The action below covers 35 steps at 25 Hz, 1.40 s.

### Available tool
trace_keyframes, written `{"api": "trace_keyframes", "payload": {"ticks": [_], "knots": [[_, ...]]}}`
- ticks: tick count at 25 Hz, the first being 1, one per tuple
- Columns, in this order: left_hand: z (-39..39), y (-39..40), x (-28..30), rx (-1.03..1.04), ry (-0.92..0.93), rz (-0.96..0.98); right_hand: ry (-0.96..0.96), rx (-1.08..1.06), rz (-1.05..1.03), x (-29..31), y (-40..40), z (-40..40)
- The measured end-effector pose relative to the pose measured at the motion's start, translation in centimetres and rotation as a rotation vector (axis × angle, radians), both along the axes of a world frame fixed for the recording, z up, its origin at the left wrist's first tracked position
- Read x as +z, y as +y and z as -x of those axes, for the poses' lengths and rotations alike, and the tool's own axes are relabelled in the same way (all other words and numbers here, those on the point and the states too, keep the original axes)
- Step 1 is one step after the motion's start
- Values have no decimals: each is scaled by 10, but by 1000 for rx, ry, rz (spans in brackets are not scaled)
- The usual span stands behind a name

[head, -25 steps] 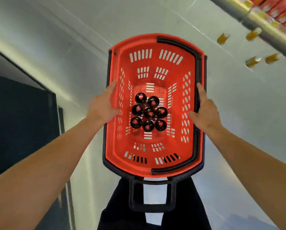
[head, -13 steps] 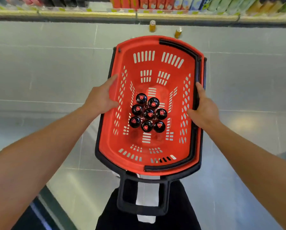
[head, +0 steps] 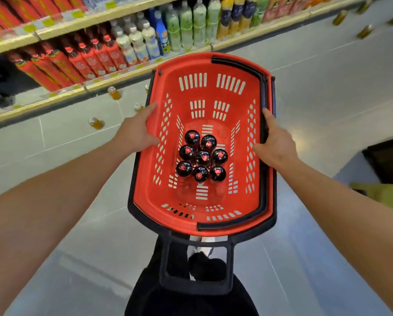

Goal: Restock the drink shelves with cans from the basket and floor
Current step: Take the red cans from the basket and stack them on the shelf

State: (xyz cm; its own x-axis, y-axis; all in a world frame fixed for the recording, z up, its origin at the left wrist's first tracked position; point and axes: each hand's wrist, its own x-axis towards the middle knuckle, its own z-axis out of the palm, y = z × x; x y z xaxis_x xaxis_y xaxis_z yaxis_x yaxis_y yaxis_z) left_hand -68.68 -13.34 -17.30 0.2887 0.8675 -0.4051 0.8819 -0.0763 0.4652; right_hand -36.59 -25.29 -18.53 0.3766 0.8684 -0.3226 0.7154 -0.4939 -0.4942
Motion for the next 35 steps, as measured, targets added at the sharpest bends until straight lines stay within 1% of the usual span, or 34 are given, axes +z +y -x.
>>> {"api": "trace_keyframes", "payload": {"ticks": [6, 10, 13, 17, 21, 25, 28, 32, 35], "knots": [[-136, 148, -10, -222, -32, 21, 3, -221, 20, 17, 73, -102], [-234, 244, -4, -379, -13, 17, 12, -358, -17, 27, 129, -169], [-306, 308, 1, -450, -11, -15, 5, -431, -22, 23, 174, -227], [-396, 376, -1, -453, 18, -42, 5, -485, -35, 1, 237, -315], [-483, 444, -9, -429, 42, -37, 25, -478, -45, -12, 308, -403], [-555, 506, -17, -425, 34, -44, 1, -487, -33, -21, 370, -473], [-605, 563, -33, -429, 21, -36, -12, -507, -35, -31, 421, -515], [-664, 630, -59, -498, 0, -18, -31, -570, -30, -49, 475, -554], [-707, 674, -78, -514, 9, 2, 3, -644, -5, -65, 510, -585]]}}
